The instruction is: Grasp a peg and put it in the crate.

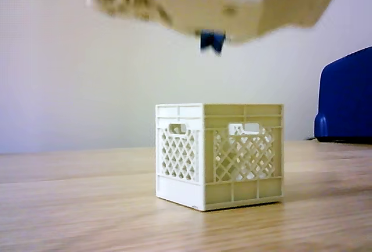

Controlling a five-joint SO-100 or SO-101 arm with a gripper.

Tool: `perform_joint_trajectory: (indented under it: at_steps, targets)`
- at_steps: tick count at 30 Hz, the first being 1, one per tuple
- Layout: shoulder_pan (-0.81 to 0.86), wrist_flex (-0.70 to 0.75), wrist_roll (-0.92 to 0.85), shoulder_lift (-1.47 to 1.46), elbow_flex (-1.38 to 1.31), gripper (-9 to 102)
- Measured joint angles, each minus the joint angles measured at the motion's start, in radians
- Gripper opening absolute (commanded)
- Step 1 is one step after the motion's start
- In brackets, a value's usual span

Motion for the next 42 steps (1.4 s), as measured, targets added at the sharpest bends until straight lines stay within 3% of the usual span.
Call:
perform_joint_trajectory:
  at_steps: [6,15,19,23,34,38,42]
  targets:
    - [0.0,0.0,0.0,-0.003,0.0,2]
    - [0.0,0.0,0.0,-0.003,0.0,16]
    - [0.0,0.034,0.0,-0.003,0.0,11]
    - [0.0,0.051,0.0,-0.003,0.0,-2]
    - [0.0,0.058,0.0,0.034,0.0,-1]
    - [-0.034,0.141,0.057,0.166,0.0,-1]
    - [-0.115,0.339,0.17,0.347,0.0,-1]
